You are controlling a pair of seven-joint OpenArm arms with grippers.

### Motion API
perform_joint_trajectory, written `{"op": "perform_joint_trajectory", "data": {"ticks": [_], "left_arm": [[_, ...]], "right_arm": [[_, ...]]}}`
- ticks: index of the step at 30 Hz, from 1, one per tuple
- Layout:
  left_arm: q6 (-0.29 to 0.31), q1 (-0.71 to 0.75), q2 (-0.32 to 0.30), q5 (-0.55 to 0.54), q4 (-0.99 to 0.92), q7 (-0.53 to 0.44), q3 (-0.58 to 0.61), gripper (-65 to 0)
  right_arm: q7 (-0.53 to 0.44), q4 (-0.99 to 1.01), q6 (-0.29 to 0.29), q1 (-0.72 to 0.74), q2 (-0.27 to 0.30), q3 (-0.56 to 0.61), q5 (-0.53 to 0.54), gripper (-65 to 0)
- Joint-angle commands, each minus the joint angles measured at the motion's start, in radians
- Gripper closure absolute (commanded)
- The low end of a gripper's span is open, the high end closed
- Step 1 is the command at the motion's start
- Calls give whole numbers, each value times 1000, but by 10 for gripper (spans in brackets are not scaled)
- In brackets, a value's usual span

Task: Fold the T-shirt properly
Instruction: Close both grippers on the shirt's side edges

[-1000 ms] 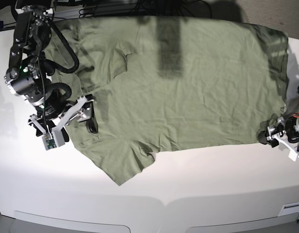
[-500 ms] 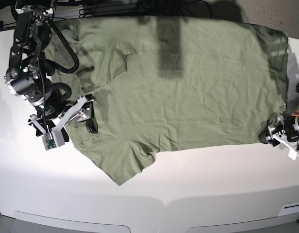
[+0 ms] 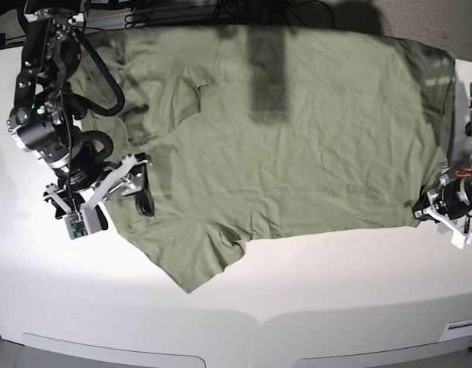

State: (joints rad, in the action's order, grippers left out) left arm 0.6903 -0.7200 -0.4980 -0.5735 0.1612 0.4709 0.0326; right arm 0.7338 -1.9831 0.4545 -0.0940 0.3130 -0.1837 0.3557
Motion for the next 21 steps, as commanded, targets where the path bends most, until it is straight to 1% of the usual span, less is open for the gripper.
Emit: {"op": "perform_joint_trajectory", "data": {"ticks": [1,3,4,6,7,14,21], "left_arm": [[8,-31,-15,-12,9,-25,0,0],[8,-31,-15,-11,9,-31,0,0],[8,-31,-15,-11,9,-31,0,0],[8,-31,-15,-11,9,-31,0,0],[8,-31,-15,-11,9,-31,0,0],[8,-31,-14,-13,9,-31,0,0],[8,-31,-15,-15,9,-31,0,0]], "right_arm": [[-37,-18,3,16,11,-6,-19,-483],[-65,-15,1,17,11,-6,-105,-483],[-78,-6,-11,23,11,-6,-148,-483],[-63,37,-61,57,11,-6,-183,-483],[-47,72,-76,85,11,-6,-193,-483],[63,419,-78,340,11,-6,-201,-483],[95,819,-74,583,11,-6,-203,-483]]}}
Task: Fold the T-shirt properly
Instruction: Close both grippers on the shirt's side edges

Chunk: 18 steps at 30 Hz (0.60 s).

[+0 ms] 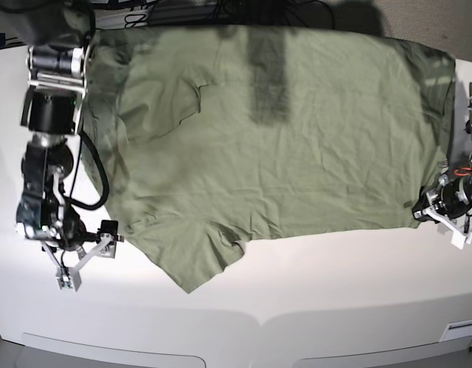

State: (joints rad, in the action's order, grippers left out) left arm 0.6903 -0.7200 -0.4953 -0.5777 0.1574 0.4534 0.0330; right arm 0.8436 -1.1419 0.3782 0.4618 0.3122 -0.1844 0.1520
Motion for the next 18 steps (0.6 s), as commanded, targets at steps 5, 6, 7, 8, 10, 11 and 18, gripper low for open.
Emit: {"op": "perform_joint_trajectory", "data": {"ticks": [5,6,7,8,10,11,18], "left_arm": [[8,-31,-18,-11,13,-14,-1,0],[8,-31,-18,-11,13,-14,-1,0],[8,-31,-17,-11,13,-14,-1,0],[8,-31,-17,-11,13,-14,-1,0],[8,-31,-17,-11,13,-14,-1,0],[8,-31,-18,-11,13,-14,-1,0],[8,-31,-18,-11,13,-13,-1,0]], "right_arm": [[13,219,40,148,12,-5,8,-483],[12,253,43,162,12,-5,8,-483],[12,285,49,173,12,-5,8,-483],[11,310,57,181,12,-5,8,-483],[10,343,65,184,12,-5,11,-483],[12,354,68,183,12,-5,16,-481],[75,377,106,171,12,-5,92,-479]]}}
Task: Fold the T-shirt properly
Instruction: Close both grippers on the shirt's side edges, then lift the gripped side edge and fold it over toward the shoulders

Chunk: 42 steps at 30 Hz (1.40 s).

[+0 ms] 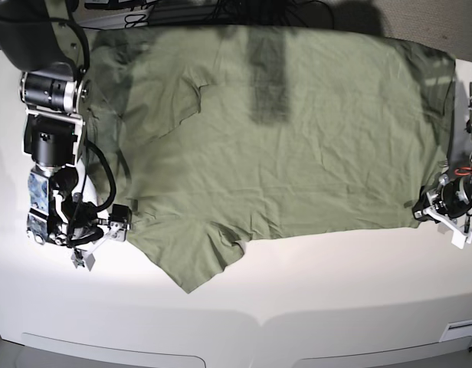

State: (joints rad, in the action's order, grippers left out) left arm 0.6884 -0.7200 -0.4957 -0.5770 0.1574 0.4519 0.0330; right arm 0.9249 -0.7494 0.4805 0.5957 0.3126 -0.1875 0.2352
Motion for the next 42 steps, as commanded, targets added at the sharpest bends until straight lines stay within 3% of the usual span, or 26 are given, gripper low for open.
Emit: {"op": "perform_joint_trajectory", "data": {"ticks": [1,6,12,17,21,24,29,32,38,39,42], "left_arm": [[10,-31,-17,-12,13,-12,-1,0],[10,-31,-17,-12,13,-12,-1,0],[10,-31,-17,-35,13,-12,-1,0],[10,-31,-17,-34,13,-11,-1,0],[10,-31,-17,-34,13,-11,-1,0],[10,-31,-17,-34,13,-11,-1,0],[10,-31,-17,-34,13,-10,-1,0],[10,-31,-17,-34,13,-8,-1,0],[10,-31,-17,-34,13,-9,-1,0],[10,-31,-17,-34,13,-14,-1,0],[10,-31,-16,-33,13,-71,-1,0]], "right_arm": [[-6,-16,28,35,11,-2,39,-479],[-8,-16,76,35,11,-2,138,-479],[-8,-16,121,35,11,-2,147,-479],[-8,-15,122,31,11,-2,119,-467],[-28,-3,85,24,12,-2,2,-449],[-22,-3,74,22,11,-2,30,-449],[19,-3,159,22,11,-2,126,-446],[25,-3,160,22,12,-2,139,-368],[13,-3,160,23,12,-2,139,-31],[5,-3,160,23,12,-2,139,0],[-31,-3,160,23,13,-2,123,0]]}}
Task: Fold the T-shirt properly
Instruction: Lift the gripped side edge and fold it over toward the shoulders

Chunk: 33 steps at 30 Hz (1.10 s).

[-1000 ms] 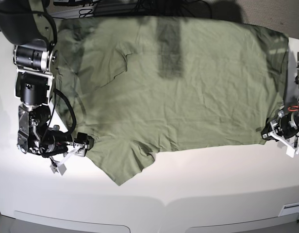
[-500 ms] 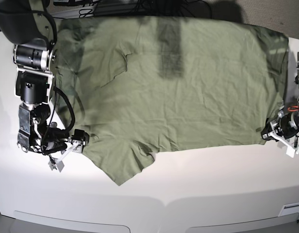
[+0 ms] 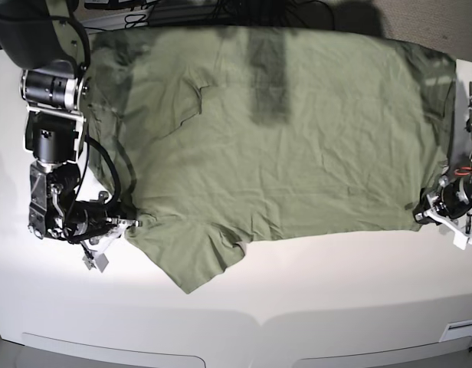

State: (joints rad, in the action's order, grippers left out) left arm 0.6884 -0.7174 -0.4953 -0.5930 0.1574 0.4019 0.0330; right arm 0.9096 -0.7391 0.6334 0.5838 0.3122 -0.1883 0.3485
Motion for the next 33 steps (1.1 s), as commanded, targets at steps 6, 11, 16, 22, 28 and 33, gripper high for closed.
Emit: {"op": "perform_joint_trajectory", "data": {"ticks": [6,11,16,22,28,33], "left_arm": [[10,-33,5,11,44,-29,-1,0],[10,-33,53,21,115,-36,-1,0],[10,-34,91,127,202,-37,-1,0],[10,-34,98,133,265,-37,-1,0],[10,-53,98,133,266,-21,-1,0],[10,-61,92,129,266,-5,-1,0]], "right_arm": [[-61,-13,6,47,21,-2,-51,0],[-102,-13,5,53,64,-2,-57,0],[-117,-13,3,56,131,-2,-56,0],[-111,-13,24,81,212,-2,29,0],[-92,-13,49,150,214,-1,50,0],[-4,-14,65,180,219,-1,162,0]]}}
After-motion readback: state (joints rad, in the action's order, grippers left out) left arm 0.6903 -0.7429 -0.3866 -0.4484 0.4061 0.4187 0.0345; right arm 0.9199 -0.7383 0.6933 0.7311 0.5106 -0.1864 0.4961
